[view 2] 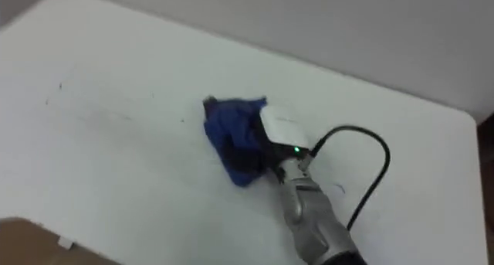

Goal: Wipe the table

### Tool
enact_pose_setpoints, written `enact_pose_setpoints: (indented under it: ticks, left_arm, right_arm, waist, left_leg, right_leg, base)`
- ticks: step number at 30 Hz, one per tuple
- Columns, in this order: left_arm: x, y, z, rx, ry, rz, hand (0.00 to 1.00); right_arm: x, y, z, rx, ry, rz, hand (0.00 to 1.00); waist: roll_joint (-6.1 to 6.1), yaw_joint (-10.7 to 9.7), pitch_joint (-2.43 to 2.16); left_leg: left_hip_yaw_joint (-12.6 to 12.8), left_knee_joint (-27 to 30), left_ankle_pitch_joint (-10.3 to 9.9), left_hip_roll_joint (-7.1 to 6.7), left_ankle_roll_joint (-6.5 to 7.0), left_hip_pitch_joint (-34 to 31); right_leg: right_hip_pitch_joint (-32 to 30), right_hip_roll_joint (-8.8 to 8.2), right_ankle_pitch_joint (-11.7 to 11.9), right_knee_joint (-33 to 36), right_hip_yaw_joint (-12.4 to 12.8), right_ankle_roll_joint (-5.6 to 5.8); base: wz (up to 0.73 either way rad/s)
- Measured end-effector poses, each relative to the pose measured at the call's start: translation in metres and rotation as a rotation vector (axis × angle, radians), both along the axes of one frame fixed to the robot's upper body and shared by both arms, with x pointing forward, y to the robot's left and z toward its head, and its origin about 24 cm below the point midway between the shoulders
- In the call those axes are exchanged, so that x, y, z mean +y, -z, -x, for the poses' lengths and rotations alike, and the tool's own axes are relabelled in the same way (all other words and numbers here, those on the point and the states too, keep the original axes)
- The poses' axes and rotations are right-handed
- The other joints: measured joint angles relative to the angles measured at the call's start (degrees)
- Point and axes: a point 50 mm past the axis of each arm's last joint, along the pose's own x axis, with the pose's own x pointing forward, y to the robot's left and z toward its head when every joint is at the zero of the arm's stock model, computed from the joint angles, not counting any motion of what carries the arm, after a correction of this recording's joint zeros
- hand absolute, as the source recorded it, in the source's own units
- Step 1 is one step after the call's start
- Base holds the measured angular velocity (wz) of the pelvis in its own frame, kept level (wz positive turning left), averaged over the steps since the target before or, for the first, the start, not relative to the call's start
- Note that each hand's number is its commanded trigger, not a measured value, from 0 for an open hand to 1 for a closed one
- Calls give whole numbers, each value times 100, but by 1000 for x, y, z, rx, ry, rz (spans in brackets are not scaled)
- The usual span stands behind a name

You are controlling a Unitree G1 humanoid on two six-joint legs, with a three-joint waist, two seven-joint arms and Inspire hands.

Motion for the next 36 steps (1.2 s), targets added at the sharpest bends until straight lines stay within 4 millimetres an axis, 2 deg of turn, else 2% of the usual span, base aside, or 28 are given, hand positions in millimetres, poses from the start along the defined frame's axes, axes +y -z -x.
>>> enact_pose_setpoints:
  ticks: [1, 2, 3, 6, 10, 13, 16, 18, 22, 24, 26, 27, 28, 29, 31, 33, 36]
  left_arm:
    - [2, -1, 1, 3, 2, -9, 0]
    - [6, -2, 0, 4, 7, -24, 0]
    - [8, -4, -2, -5, 13, -33, 0]
    - [9, -5, -7, -31, 22, -44, 0]
    - [3, -3, -8, -35, 56, -50, 0]
    - [-3, -1, -7, -27, 73, -41, 0]
    - [-9, -1, -12, -40, 100, -33, 0]
    - [-10, -4, -18, -72, 97, -32, 0]
    - [-10, -5, -15, -78, 67, -29, 0]
    - [-9, -5, -11, -71, 62, -32, 0]
    - [-9, -5, -7, -59, 64, -35, 0]
    - [-8, -4, -5, -50, 66, -37, 0]
    - [-7, -4, -4, -44, 66, -39, 0]
    - [-6, -4, -3, -41, 67, -41, 0]
    - [-4, -4, 3, -23, 63, -43, 0]
    - [-2, -4, 8, -12, 45, -42, 0]
    - [-2, -4, 8, -13, 36, -33, 0]
  right_arm:
    - [-12, 4, 11, 6, 44, 1, 100]
    - [-33, 9, 29, 13, 121, 22, 100]
    - [-51, 12, 41, 15, 185, 51, 100]
    - [-74, 17, 52, 15, 313, 58, 100]
    - [-73, 18, 45, 15, 329, 46, 100]
    - [-68, 16, 36, 31, 330, 34, 100]
    - [-53, 8, 16, 63, 294, 11, 100]
    - [-41, 2, 1, 83, 248, -2, 100]
    - [-28, -6, -9, 70, 172, 23, 100]
    - [-33, -6, -8, 66, 145, 58, 100]
    - [-36, -4, -6, 59, 145, 56, 100]
    - [-38, -1, -4, 59, 152, 58, 55]
    - [-40, 2, -1, 61, 159, 61, 37]
    - [-44, 6, 4, 65, 177, 65, 1]
    - [-51, 10, 14, 57, 211, 71, 0]
    - [-62, 15, 30, 51, 264, 88, 0]
    - [-69, 16, 37, 51, 289, 100, 0]
  waist:
    - [-8, -49, -40]
    - [-12, -121, -79]
    - [-9, -230, -81]
    - [1, -385, -87]
    - [-3, -341, -85]
    - [-20, -316, -74]
    - [-39, -305, -61]
    - [-53, -212, -49]
    - [-76, -197, -27]
    - [-84, -253, 48]
    - [-79, -303, 64]
    - [-75, -315, 58]
    - [-78, -327, 51]
    - [-79, -327, 15]
    - [-65, -321, -1]
    - [-36, -329, -40]
    - [13, -429, -75]
  left_leg:
    - [1, 22, -18, -19, 30, 8]
    - [10, 36, -34, -61, 65, 55]
    - [8, 71, -51, -103, 99, 80]
    - [105, 136, -72, -164, 140, 73]
    - [81, 185, -91, -238, 174, 83]
    - [96, 248, -103, -244, 197, 98]
    - [100, 246, -107, -222, 203, 82]
    - [176, 214, -107, -185, 202, 83]
    - [193, 94, -100, -125, 167, 105]
    - [191, 30, -87, -112, 142, 148]
    - [189, 31, -83, -118, 141, 138]
    - [184, 38, -85, -121, 143, 168]
    - [181, 47, -92, -123, 154, 187]
    - [178, 67, -96, -128, 160, 204]
    - [177, 64, -96, -150, 161, 254]
    - [179, 64, -99, -188, 169, 267]
    - [166, 69, -96, -238, 173, 295]
  right_leg:
    - [36, -21, -3, -2, 3, 12]
    - [94, -42, -10, 6, 78, 54]
    - [146, -58, -14, 7, 150, 78]
    - [139, -61, -26, 10, 413, 108]
    - [144, -99, -42, 11, 505, 133]
    - [139, -96, -37, 30, 536, 144]
    - [114, -74, 16, 40, 543, 148]
    - [-26, -27, 58, 113, 694, 119]
    - [-62, 40, 61, 97, 711, 91]
    - [-50, 55, 49, 94, 722, 73]
    - [-35, 51, 54, 91, 721, 73]
    - [-6, 43, 54, 81, 698, 76]
    - [24, 39, 46, 73, 688, 74]
    - [66, 31, 27, 66, 681, 53]
    - [127, 7, 25, 61, 678, 62]
    - [161, -42, 15, 79, 669, 100]
    - [216, -88, 7, 77, 676, 141]
  base:
    - [12]
    - [11]
    - [10]
    - [0]
    - [-9]
    - [-14]
    - [-15]
    - [-15]
    - [-5]
    - [-4]
    - [2]
    - [9]
    - [12]
    - [11]
    - [9]
    - [11]
    - [12]
